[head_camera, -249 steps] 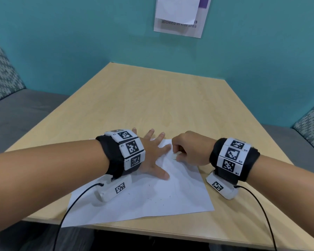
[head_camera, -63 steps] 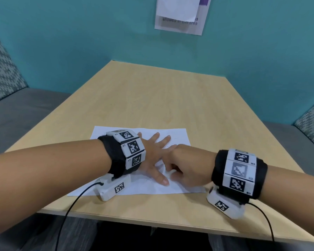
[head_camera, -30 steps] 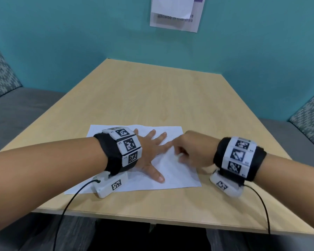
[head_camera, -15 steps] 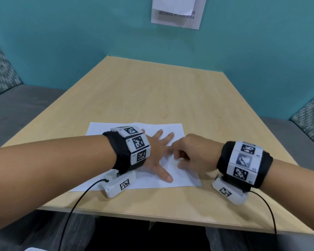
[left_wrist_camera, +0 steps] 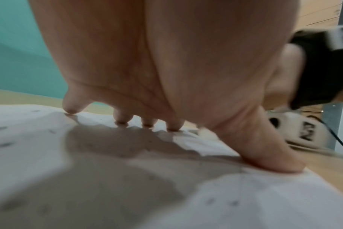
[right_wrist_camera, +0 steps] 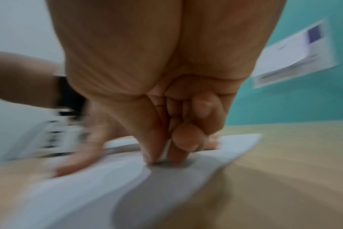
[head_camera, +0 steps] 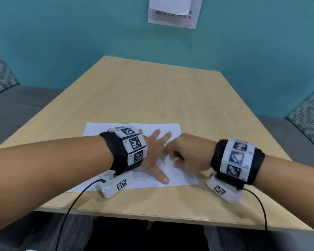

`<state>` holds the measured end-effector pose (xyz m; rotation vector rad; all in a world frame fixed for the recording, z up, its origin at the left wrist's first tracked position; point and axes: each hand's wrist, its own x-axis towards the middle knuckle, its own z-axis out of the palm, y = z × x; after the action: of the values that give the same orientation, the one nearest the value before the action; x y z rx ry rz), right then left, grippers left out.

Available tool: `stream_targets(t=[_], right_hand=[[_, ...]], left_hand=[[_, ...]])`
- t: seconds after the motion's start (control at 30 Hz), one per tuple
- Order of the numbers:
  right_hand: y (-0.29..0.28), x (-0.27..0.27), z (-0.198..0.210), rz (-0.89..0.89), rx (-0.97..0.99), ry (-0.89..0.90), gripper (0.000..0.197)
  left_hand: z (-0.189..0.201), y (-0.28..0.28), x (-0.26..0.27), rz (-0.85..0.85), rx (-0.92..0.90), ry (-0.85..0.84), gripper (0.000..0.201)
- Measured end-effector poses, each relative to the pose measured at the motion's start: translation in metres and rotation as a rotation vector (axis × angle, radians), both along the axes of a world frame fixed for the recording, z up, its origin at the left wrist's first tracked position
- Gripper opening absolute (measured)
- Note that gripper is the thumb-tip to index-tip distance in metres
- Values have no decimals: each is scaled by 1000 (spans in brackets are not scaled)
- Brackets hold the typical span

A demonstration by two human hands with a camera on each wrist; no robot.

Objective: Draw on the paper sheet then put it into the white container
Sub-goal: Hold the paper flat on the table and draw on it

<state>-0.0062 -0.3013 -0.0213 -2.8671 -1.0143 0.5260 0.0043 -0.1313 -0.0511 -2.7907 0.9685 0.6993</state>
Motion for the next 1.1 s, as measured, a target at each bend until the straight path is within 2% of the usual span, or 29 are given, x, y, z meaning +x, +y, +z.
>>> stream_targets(t=[0.1,0.27,0.33,0.4,0.53,0.6,0.73,0.93,1.03,1.1], right_hand=[[-9,15,7,-76,22,-73,2],[3,-6,1,40,54,86,9],[-1,7,6,-17,44,13,11],[-6,18,8,-65,60,-46,5],[2,-7,-2,49,29,58,10],[2,-10,-1,73,26,89,11],[-10,21,8,-81,21,-51,9],[-3,-2,0,56,9,61,7],[-12,20,8,-39,13,-60,9],[-15,19,6,-49,34,-75,8]], left_hand=[[0,-1,-1,4,0,0,115],[2,-1,0,17,12,16,109],[1,0,1,-1,-3,9,110],[-2,1,1,2,-6,8,113],[2,-1,-1,-7,18,17,102],[3,-1,-1,7,12,17,104],[0,0,2,14,-4,4,119],[2,1,2,5,6,19,112],[2,0,3,13,13,3,118],[1,-1,2,10,17,2,119]])
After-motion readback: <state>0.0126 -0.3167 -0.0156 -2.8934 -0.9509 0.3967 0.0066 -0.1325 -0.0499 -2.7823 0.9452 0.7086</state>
